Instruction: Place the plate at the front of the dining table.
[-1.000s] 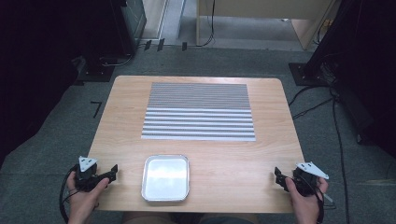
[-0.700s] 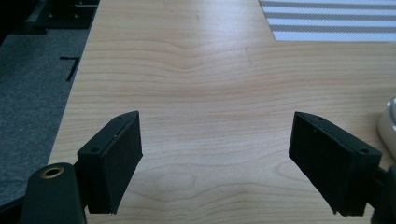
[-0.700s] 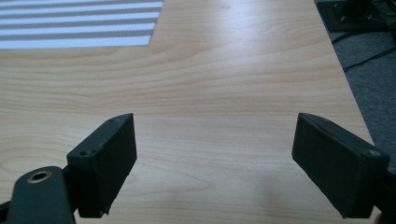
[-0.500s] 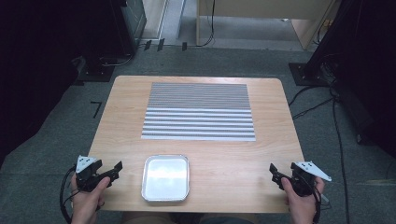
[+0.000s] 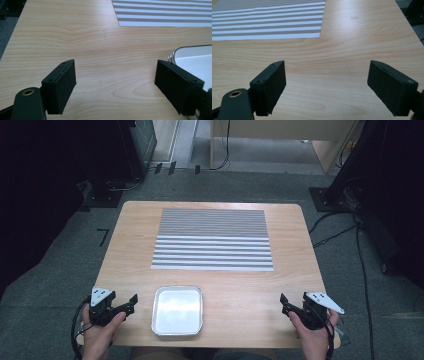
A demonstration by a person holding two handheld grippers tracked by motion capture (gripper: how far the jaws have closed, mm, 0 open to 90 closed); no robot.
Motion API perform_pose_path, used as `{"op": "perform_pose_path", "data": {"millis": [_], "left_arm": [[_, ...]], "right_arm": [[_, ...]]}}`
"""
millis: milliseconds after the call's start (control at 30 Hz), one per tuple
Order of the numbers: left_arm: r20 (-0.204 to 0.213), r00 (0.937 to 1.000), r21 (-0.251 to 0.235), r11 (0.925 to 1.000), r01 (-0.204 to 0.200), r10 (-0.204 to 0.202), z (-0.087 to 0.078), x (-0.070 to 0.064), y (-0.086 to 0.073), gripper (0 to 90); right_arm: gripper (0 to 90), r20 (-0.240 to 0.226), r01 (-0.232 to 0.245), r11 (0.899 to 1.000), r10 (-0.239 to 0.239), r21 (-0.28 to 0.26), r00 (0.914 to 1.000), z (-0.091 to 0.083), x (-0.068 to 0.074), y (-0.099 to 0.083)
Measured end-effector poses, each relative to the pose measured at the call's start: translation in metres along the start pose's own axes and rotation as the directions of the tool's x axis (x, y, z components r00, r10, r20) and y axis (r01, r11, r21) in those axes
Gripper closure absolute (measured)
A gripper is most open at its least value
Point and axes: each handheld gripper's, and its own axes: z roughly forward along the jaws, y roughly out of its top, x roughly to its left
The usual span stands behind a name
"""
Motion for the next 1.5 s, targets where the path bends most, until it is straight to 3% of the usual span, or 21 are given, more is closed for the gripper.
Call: {"op": "perform_pose_path", "data": {"millis": [300,833,1500], "left_arm": [[0.027,0.9996,0.008,1.0000,0.001,-0.001,0.002,-0.014,0.000,17.5],[0.042,0.9990,0.018,0.9997,-0.018,0.017,0.005,-0.026,-0.003,18.1],[0.082,0.9962,0.044,0.9985,-0.033,0.029,0.010,-0.040,-0.007,18.1]], "right_arm": [[17.5,-0.005,0.005,1.000,-0.005,-0.019,1.0000,0.002,0.019,0.000],[21.8,0.003,0.039,0.999,-0.039,0.006,0.9992,0.009,0.051,-0.003],[18.1,-0.059,0.056,0.998,-0.055,0.026,0.9968,0.014,0.082,-0.006]]}}
